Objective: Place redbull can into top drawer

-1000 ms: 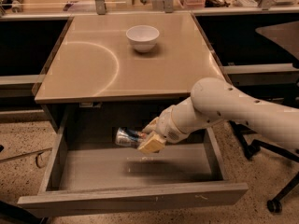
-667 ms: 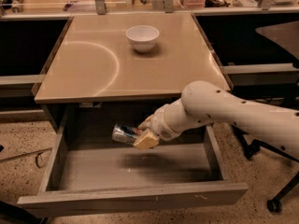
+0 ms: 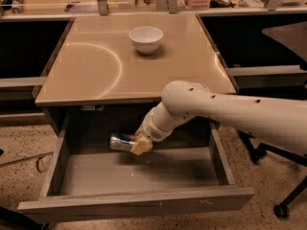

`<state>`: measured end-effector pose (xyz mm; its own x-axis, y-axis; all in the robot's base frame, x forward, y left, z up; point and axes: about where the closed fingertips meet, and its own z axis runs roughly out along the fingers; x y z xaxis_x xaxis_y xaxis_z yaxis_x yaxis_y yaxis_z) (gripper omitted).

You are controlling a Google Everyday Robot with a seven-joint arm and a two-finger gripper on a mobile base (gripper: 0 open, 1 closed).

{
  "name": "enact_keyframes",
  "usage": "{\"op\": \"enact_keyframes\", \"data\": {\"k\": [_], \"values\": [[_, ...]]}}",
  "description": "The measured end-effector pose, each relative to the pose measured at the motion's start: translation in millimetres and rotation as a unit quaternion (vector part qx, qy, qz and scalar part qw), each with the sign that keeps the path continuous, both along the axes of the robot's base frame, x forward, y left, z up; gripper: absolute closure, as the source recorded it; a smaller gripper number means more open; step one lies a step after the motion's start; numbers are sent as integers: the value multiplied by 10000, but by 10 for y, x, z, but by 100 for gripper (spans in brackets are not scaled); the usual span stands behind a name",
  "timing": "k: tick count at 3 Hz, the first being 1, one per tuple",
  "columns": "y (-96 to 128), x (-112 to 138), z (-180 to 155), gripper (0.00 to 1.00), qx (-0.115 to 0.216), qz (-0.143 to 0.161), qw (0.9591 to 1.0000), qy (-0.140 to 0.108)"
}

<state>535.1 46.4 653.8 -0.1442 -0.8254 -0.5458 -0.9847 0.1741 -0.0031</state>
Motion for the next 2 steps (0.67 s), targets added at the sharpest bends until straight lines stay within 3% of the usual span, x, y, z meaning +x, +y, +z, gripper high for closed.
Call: {"op": "enact_keyframes", "data": {"k": [2], "values": [[0, -38, -144, 100, 21, -42, 9999, 124]]}}
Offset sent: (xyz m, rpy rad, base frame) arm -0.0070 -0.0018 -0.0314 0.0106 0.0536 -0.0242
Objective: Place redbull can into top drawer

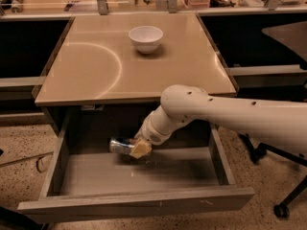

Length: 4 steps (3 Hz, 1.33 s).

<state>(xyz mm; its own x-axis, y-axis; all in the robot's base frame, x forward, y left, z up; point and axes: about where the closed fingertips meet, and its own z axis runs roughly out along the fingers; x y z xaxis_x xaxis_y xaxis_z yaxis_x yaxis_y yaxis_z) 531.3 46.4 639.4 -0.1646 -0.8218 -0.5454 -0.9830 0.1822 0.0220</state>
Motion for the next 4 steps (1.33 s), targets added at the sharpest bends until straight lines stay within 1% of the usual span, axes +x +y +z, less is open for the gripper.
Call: {"op": "enact_keyframes", "data": {"k": [1, 2, 3, 4], "values": [[-46, -95, -327, 100, -23, -179, 9996, 211], [-55, -134, -454, 100, -146, -268, 9993, 219], [-55, -134, -454, 82, -146, -268, 9993, 219], [-55, -134, -454, 58, -146, -267, 9993, 220]]}}
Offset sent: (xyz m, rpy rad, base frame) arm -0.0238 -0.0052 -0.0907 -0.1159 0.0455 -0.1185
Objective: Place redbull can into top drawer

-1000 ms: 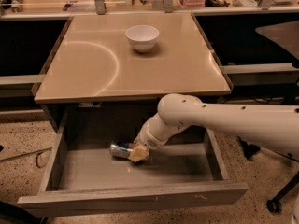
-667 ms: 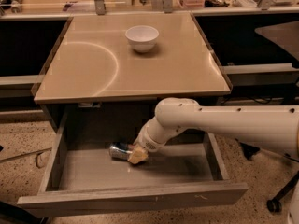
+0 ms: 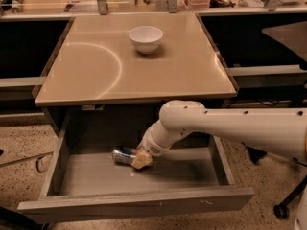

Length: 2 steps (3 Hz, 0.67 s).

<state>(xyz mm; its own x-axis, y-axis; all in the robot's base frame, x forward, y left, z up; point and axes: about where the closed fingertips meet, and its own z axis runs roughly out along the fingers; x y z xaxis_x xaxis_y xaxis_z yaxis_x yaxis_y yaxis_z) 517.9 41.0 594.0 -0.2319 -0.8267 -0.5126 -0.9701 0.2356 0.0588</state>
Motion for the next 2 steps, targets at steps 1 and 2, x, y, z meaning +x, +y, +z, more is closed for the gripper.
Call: {"op": "enact_keyframes", "data": {"k": [1, 2], "values": [[0, 0, 0, 36, 0, 0, 10000, 0], [0, 0, 0, 12, 0, 0, 10000, 0]]}}
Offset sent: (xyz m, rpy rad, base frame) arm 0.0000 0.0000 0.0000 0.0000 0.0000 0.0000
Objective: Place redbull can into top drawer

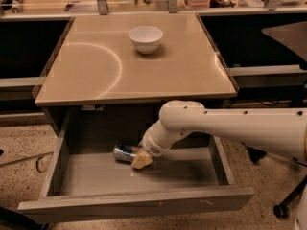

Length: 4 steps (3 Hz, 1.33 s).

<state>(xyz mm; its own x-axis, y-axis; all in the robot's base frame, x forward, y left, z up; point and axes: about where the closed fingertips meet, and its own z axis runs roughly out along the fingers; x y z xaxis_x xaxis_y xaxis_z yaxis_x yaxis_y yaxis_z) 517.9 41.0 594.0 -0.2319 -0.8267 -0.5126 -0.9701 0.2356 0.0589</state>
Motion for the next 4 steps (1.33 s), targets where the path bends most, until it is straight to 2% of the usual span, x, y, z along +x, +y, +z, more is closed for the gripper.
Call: {"op": "enact_keyframes", "data": {"k": [1, 2, 3, 4], "values": [[0, 0, 0, 0, 0, 0, 10000, 0], [0, 0, 0, 0, 0, 0, 10000, 0], [-146, 22, 94, 0, 51, -186, 9998, -53], [-459, 35, 312, 0, 74, -523, 9983, -234]]}}
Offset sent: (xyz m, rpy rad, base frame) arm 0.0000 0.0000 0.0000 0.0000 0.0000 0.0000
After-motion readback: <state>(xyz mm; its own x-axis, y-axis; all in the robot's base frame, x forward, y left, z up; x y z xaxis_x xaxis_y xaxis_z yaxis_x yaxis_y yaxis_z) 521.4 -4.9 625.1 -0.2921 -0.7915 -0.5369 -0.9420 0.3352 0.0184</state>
